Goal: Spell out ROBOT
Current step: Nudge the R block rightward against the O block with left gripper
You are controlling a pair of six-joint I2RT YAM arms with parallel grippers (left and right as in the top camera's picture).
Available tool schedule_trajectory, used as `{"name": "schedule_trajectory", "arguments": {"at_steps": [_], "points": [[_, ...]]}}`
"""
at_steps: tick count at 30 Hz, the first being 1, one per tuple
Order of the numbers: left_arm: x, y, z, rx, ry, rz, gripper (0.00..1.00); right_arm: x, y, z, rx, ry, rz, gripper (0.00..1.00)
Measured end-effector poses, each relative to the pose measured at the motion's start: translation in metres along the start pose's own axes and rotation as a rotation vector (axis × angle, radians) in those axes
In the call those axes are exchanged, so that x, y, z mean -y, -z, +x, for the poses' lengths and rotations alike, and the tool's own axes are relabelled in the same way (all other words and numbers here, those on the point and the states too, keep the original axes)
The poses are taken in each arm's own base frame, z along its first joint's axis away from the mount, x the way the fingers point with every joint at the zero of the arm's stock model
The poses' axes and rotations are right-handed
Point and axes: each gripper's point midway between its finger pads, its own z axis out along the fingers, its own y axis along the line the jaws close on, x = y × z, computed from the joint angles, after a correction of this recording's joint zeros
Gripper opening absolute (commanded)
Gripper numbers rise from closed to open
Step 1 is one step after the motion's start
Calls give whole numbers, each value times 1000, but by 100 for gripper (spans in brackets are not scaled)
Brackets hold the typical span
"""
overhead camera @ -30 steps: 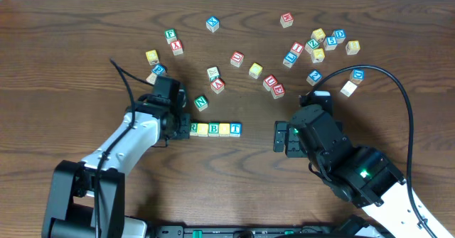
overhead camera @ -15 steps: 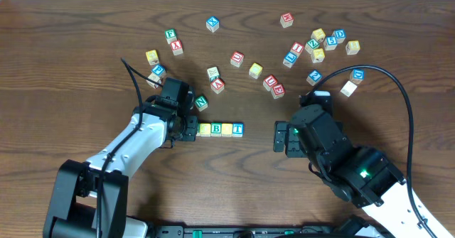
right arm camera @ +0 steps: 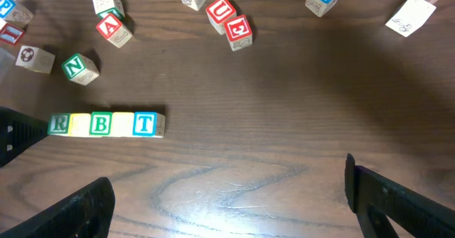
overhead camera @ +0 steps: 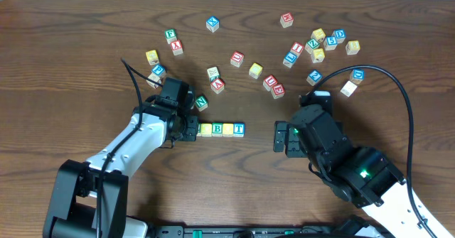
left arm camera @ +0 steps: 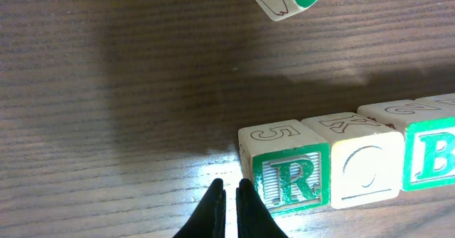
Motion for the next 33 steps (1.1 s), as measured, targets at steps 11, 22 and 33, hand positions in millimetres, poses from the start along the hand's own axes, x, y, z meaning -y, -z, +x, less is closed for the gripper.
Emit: {"name": "schedule_trajectory", "arguments": {"at_steps": [11, 22, 33], "points": [[4, 0, 1, -4, 0, 22, 7, 0, 0, 0, 0, 0, 0, 99], [8, 0, 1, -8, -16, 48, 7, 0, 0, 0, 0, 0, 0, 99], [13, 1, 2, -12, -30, 77, 8, 0, 0, 0, 0, 0, 0, 99]]}}
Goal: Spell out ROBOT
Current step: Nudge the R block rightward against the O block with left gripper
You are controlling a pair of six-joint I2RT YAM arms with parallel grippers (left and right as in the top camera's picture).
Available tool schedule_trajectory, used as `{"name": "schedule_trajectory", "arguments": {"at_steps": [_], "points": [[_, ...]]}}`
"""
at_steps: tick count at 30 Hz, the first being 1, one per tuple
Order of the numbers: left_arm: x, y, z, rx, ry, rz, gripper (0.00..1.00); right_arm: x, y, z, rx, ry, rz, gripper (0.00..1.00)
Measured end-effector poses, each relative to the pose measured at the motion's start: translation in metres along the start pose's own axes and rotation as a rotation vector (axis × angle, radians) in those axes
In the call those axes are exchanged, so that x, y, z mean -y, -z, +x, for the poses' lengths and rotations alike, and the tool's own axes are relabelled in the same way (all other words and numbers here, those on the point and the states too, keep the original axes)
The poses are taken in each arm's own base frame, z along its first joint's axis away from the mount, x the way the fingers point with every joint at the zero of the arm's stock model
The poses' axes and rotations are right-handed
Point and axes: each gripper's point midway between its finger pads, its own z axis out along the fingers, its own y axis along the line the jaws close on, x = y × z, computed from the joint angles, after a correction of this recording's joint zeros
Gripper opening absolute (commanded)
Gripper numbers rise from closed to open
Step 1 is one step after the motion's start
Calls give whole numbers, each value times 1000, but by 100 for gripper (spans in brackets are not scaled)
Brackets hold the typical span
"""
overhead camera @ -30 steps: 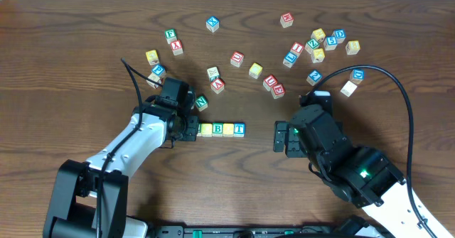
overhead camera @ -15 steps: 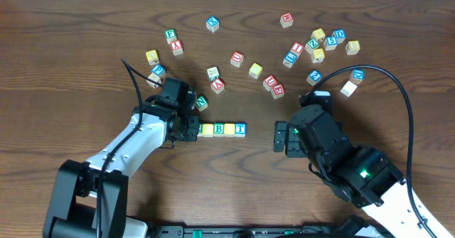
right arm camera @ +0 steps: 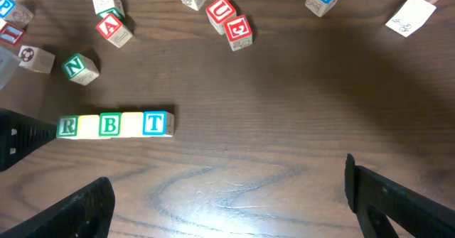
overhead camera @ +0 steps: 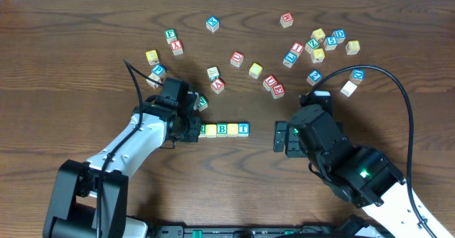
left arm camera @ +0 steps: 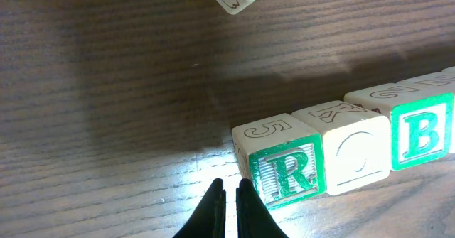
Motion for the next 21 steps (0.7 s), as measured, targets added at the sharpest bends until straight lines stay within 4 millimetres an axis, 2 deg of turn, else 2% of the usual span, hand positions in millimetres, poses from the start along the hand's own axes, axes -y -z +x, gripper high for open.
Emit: {"name": "schedule_trajectory", "arguments": {"at_steps": [11, 21], "points": [[-1, 0, 0, 1, 0, -4, 8, 0, 0, 0, 0, 0, 0, 99], [-20, 1, -2, 10, 25, -94, 7, 0, 0, 0, 0, 0, 0, 99]]}}
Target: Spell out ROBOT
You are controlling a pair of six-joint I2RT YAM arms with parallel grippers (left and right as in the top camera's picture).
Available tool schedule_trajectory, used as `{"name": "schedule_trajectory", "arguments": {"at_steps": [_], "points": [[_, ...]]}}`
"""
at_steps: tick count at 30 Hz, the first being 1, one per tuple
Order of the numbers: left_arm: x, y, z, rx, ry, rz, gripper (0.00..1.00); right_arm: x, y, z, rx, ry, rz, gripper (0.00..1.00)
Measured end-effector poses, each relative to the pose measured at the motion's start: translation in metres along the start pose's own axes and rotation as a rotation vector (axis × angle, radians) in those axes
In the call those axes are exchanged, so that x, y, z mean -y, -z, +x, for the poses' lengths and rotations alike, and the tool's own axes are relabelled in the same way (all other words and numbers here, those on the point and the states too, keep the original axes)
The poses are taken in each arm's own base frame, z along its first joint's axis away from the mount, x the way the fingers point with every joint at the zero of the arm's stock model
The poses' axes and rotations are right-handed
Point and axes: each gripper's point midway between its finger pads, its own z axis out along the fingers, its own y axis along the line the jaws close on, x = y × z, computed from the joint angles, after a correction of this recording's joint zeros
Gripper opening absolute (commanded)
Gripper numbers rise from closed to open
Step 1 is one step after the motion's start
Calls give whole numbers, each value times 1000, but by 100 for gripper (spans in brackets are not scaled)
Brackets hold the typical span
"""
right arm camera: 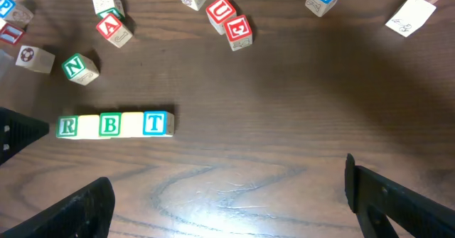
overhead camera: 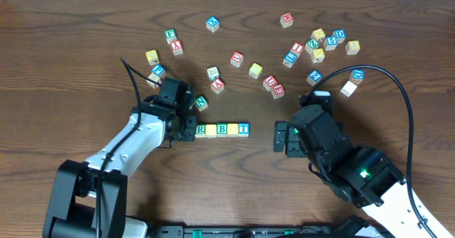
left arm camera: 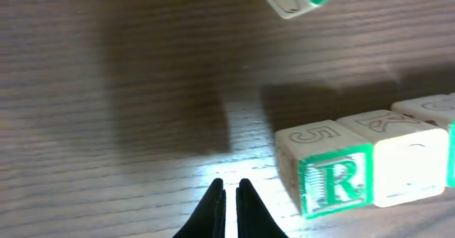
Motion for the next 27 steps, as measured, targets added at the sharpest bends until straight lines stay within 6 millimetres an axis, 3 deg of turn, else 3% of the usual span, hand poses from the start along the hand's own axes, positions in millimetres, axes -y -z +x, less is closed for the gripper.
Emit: {"name": "schedule_trajectory", "arguments": {"at_steps": [5, 9, 10, 14, 15, 23, 27], "points": [[-8, 8, -5, 27, 22, -11, 7, 0, 0, 0, 0, 0, 0, 99], [-6, 38, -16, 123, 18, -7, 9, 0, 0, 0, 0, 0, 0, 99], [-4, 49, -19, 158, 16, -2, 17, 0, 0, 0, 0, 1, 0, 99], [1, 94, -27, 296, 23, 17, 72, 0, 0, 0, 0, 0, 0, 99], [1, 104, -28, 325, 22, 21, 99, 0, 0, 0, 0, 0, 0, 99], [11, 194, -30, 635, 16, 75, 98, 0, 0, 0, 0, 0, 0, 99], [12, 213, -27, 703, 12, 87, 98, 0, 0, 0, 0, 0, 0, 99]]}}
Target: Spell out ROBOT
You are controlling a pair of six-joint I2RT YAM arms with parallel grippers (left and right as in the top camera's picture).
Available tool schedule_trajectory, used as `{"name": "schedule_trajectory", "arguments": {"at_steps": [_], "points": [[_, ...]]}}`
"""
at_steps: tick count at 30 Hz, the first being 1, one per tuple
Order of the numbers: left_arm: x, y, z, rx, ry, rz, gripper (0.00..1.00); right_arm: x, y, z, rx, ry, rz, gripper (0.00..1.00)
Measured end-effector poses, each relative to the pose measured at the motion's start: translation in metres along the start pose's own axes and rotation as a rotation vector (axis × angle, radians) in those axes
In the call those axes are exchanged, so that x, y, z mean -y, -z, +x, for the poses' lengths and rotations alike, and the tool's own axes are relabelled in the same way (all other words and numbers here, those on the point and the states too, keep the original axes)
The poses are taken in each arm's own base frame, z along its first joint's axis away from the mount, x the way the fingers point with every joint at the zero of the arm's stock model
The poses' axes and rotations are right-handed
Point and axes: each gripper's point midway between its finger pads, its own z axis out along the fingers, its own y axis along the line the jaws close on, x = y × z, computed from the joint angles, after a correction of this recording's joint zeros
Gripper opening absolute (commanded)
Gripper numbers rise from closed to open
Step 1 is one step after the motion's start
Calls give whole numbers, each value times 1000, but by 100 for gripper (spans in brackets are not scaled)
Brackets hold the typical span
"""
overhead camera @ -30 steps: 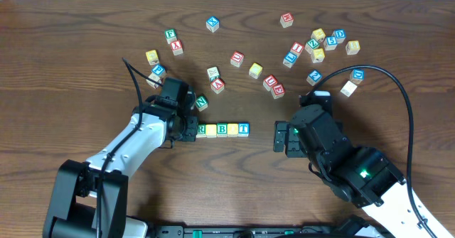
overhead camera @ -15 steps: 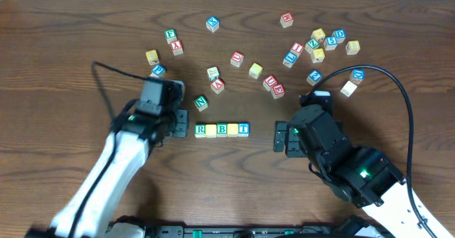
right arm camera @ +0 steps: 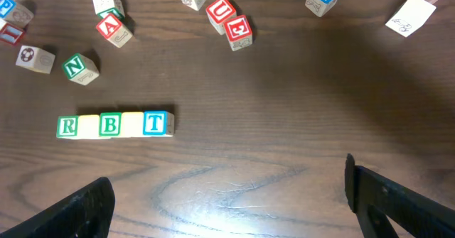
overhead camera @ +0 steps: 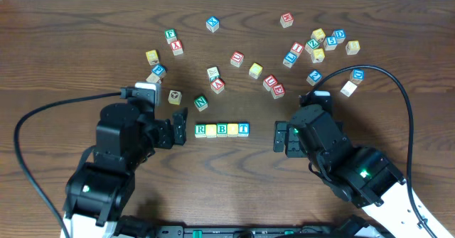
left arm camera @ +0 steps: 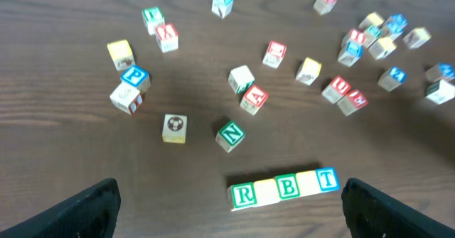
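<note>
Five blocks stand in a touching row point(overhead camera: 222, 129) at mid-table: green R point(left arm camera: 244, 194), a pale block point(left arm camera: 266, 190) whose letter is too faint to read, green B point(left arm camera: 288, 186), another pale block point(left arm camera: 308, 182) and blue T point(left arm camera: 326, 178). The right wrist view shows the same row point(right arm camera: 110, 124). My left gripper point(overhead camera: 173, 127) is open, left of the R and apart from it; its fingers frame the left wrist view point(left arm camera: 229, 220). My right gripper point(overhead camera: 279, 137) is open, right of the T, holding nothing point(right arm camera: 227, 195).
Loose blocks lie behind the row: green N point(overhead camera: 201, 103), a ball-picture block point(overhead camera: 175, 96), red A point(overhead camera: 217, 86), red U and E point(overhead camera: 273, 86). Several more cluster at the back right point(overhead camera: 323, 42) and back left point(overhead camera: 160, 53). A black cable point(overhead camera: 398, 89) arcs over the right side.
My left gripper was shut and low at the table just left of the R. Now it is drawn back to the left, higher, and open wide. The row and right arm are unchanged.
My shut left gripper was against the R end of the row. A second later the whole row stood slightly further right. Then the shut gripper was a small gap away from the R. Now it is back and open, with the row standing alone.
</note>
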Motion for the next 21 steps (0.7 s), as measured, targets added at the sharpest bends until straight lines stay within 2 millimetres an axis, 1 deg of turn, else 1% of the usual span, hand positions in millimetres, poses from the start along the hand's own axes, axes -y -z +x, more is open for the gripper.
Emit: {"name": "schedule_trajectory", "arguments": {"at_steps": [3, 14, 16, 18, 19, 21], "points": [[1, 5, -2, 17, -1, 3, 98, 0, 0, 0, 0, 0, 0, 99], [0, 3, 0, 6, 0, 1, 98, 0, 0, 0, 0, 0, 0, 99], [0, 3, 3, -6, 1, -1, 98, 0, 0, 0, 1, 0, 0, 99], [-1, 3, 10, -35, 1, -6, 98, 0, 0, 0, 0, 0, 0, 99], [-2, 5, 15, -54, 3, -9, 98, 0, 0, 0, 0, 0, 0, 99], [-2, 12, 20, -59, 2, -9, 98, 0, 0, 0, 0, 0, 0, 99]]}}
